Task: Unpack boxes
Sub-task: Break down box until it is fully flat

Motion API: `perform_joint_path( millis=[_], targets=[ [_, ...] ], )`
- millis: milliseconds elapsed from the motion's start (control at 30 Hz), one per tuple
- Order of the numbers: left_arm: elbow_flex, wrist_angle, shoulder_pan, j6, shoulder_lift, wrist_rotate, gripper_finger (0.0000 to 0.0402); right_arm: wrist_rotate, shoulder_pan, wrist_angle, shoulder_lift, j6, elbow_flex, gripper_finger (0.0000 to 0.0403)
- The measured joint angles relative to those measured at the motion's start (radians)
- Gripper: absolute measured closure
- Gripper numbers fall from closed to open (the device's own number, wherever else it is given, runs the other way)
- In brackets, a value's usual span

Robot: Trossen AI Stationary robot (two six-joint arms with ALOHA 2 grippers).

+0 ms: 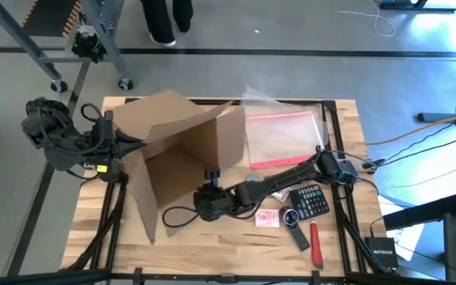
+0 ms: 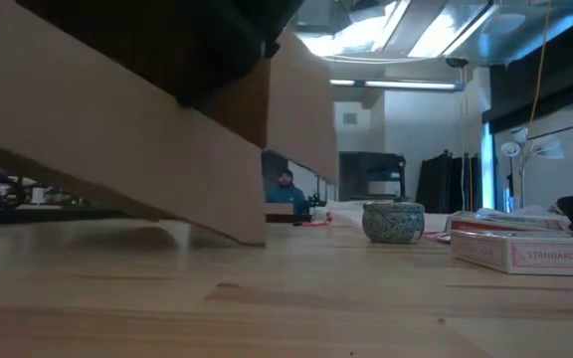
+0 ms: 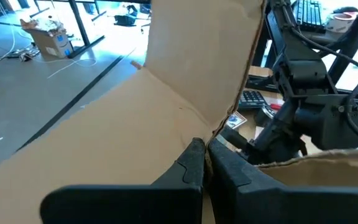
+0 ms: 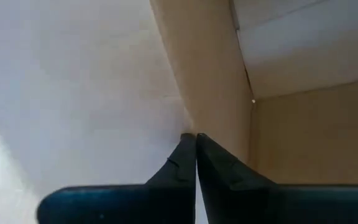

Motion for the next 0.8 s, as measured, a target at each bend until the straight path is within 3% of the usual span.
perform_joint_path(
  millis=[300, 467, 633, 800],
  targets=[
    [0.0, -0.005, 0.0, 0.004, 0.0, 0.016, 0.0401, 0.039, 0.044, -0.038, -0.092, 0.025, 0.0, 0.0399],
    [0.0, -0.002, 0.0, 0.008, -0.001, 0.016, 0.0401, 0.036, 0.059, -0.167, -0.203, 0.129, 0.002, 0.0395],
    [0.0, 0.004, 0.0, 0.023, -0.001, 0.016, 0.0401, 0.012, 0.04, -0.318, -0.287, 0.296, 0.002, 0.0393],
    [0.0, 0.036, 0.001, 0.049, -0.006, 0.016, 0.0401, -0.075, 0.033, -0.372, -0.296, 0.307, 0.003, 0.0357]
  ],
)
